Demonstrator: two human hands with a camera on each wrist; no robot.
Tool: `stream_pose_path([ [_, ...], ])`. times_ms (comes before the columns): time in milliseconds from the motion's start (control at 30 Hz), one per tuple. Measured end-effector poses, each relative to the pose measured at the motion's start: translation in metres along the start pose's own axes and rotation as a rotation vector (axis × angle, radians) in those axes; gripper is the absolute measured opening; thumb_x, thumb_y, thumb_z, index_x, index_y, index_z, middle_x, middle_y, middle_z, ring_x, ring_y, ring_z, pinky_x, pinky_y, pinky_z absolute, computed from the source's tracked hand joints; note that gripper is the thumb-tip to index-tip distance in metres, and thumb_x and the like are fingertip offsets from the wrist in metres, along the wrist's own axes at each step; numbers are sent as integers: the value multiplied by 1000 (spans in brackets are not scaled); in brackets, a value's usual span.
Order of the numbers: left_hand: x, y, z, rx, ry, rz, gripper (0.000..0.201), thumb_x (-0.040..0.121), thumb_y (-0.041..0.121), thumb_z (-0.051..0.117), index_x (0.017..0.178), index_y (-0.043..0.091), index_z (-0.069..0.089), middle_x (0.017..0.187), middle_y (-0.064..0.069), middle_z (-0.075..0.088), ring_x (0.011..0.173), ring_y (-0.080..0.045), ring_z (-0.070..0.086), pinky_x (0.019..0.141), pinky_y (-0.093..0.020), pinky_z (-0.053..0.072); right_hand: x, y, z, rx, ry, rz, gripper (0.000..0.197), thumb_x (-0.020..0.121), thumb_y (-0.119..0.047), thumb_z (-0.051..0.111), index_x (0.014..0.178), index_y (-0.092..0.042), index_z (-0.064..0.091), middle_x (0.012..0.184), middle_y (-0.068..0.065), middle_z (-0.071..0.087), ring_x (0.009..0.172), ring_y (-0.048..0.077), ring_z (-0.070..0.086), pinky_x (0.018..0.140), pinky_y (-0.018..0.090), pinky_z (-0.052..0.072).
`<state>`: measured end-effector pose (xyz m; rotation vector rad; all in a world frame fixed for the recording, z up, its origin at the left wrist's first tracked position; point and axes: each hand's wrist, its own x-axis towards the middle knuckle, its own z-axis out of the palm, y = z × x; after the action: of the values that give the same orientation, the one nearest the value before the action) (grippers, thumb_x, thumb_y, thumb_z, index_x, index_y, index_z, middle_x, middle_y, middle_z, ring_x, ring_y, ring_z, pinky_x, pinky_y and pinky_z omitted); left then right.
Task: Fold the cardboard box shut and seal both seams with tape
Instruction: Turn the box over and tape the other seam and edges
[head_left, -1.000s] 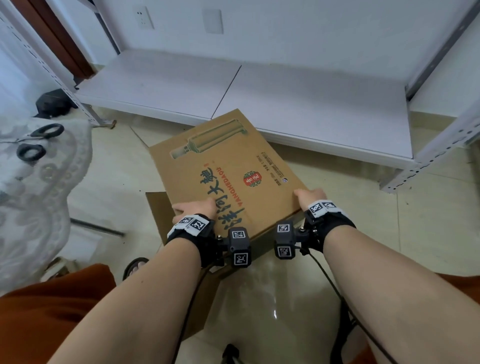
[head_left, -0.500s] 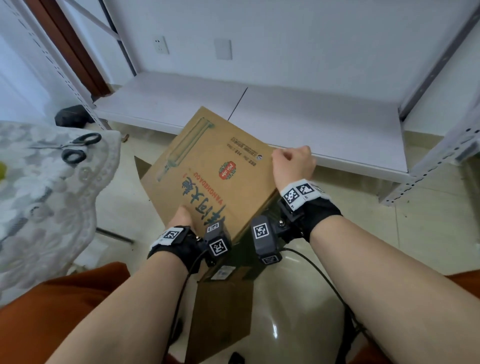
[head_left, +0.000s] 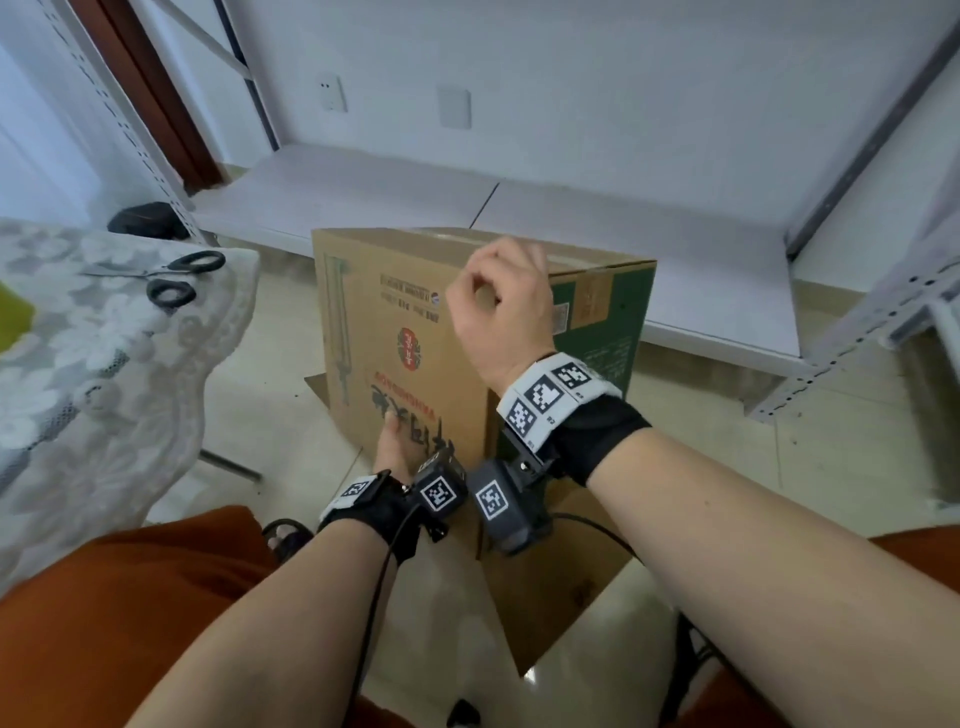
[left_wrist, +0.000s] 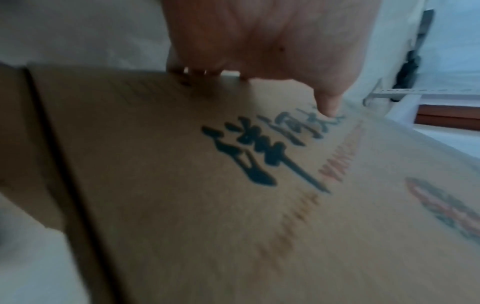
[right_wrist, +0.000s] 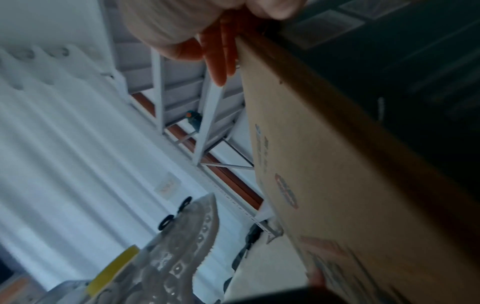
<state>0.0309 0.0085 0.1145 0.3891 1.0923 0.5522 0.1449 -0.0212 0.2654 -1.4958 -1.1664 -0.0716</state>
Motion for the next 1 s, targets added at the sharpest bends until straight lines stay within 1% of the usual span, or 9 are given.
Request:
stream_pose_path([
  [167, -8, 30, 22, 186, -110, -91, 101, 75, 81, 46, 149, 14, 30, 147, -13, 41, 128, -36, 48, 91, -45, 50, -63, 56, -6, 4, -196, 347, 18, 85, -8, 55, 71, 1, 62, 90, 11, 61, 86, 21, 54, 75, 15, 39],
  [233, -21, 45, 41, 312, -106, -51, 100, 75, 78, 51, 142, 6, 37, 131, -17, 57, 96, -33, 68, 61, -42, 57, -79, 69, -6, 37, -275, 541, 17, 87, -7, 55, 79, 3, 66, 101, 12, 61, 89, 16, 54, 74, 5, 38],
  [333, -23, 47, 50, 452, -47, -64, 74, 81, 54, 66, 128, 1, 46, 100, -24, 66, 51, -29, 67, 42, -34, 52, -76, 70, 0, 119, -454, 670, 21, 90, -12, 52, 88, 1, 69, 97, 13, 66, 90, 22, 59, 83, 27, 48],
  [400, -10, 39, 41, 589, 68, -56, 88, 74, 42, 78, 140, 4, 36, 122, -27, 57, 64, -32, 66, 46, -35, 54, -69, 69, 1, 53, -528, 665, 20, 91, -14, 52, 94, -2, 68, 97, 10, 67, 87, 18, 59, 79, 26, 48],
  [567, 22, 20, 4, 889, 182, 113, 130, 53, 41, 90, 149, 28, 3, 147, -10, 38, 126, -36, 44, 100, -57, 41, -55, 117, -22, -446, -372, 754, 31, 88, -16, 56, 118, -10, 58, 127, 5, 53, 118, 23, 50, 103, 38, 42],
  [633, 28, 20, -3, 877, 128, 113, 138, 43, 46, 90, 148, 36, 1, 149, -7, 36, 127, -35, 44, 99, -59, 42, -43, 140, -35, -573, -331, 846, 39, 85, -14, 59, 123, -7, 54, 133, 10, 48, 122, 28, 47, 104, 40, 40],
  [767, 41, 21, -1, 637, 150, 123, 109, 63, 26, 85, 145, 42, 14, 145, -4, 41, 121, -35, 49, 87, -62, 49, -21, 174, -48, -496, -294, 1015, 69, 78, -10, 64, 142, -7, 36, 147, 14, 35, 130, 32, 40, 108, 42, 36],
  [900, 40, 18, 8, 652, 298, 228, 80, 82, 32, 70, 143, 26, 18, 137, -11, 45, 105, -41, 58, 65, -48, 58, -5, 183, -53, -390, -348, 1040, 77, 84, -16, 62, 149, -9, 22, 152, 13, 25, 136, 30, 34, 108, 38, 31],
  [1000, 45, 17, 13, 607, 404, 220, 95, 74, 44, 70, 147, 23, 13, 140, -14, 45, 114, -41, 54, 87, -53, 51, -4, 178, -54, -547, -469, 991, 60, 88, -31, 55, 142, -12, 37, 143, 13, 35, 124, 34, 45, 96, 40, 39],
])
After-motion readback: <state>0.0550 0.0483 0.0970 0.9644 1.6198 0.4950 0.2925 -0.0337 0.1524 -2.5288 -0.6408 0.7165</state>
